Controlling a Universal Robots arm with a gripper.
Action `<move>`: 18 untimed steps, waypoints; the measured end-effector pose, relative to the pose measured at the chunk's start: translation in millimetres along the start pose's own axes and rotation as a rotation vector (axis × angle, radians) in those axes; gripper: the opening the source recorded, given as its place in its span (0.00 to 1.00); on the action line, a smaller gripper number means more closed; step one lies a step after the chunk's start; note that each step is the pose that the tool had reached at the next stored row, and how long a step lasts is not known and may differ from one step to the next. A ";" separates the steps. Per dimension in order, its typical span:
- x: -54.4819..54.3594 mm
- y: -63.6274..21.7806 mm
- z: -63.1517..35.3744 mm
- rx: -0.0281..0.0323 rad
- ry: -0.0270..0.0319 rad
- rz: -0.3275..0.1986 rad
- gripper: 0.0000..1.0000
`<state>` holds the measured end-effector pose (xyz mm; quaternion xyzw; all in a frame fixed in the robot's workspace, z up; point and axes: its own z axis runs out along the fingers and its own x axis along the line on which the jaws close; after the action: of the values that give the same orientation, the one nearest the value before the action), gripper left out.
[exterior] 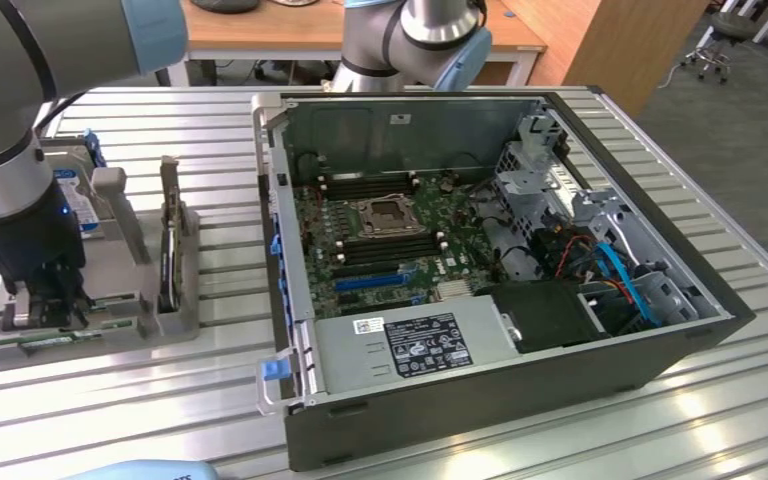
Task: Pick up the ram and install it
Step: 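Pick up the ram and move it above insertion slot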
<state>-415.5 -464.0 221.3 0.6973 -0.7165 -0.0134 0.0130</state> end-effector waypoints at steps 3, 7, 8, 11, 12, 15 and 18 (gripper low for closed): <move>0.0 0.0 1.2 -0.0001 0.0001 0.000 0.29; 1.2 -0.2 1.4 0.0003 -0.0001 -0.001 0.29; 1.8 -0.1 1.4 0.0001 0.0000 -0.001 0.29; 1.9 0.0 2.2 0.0003 -0.0002 -0.001 0.29; 2.0 -0.1 2.9 0.0001 0.0000 -0.001 0.29; 2.1 -0.1 4.8 -0.0001 0.0001 -0.002 0.29; 2.0 -0.3 6.9 0.0001 0.0001 -0.003 0.29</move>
<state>-415.6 -466.1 214.3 0.6983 -0.7156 -0.0134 0.0130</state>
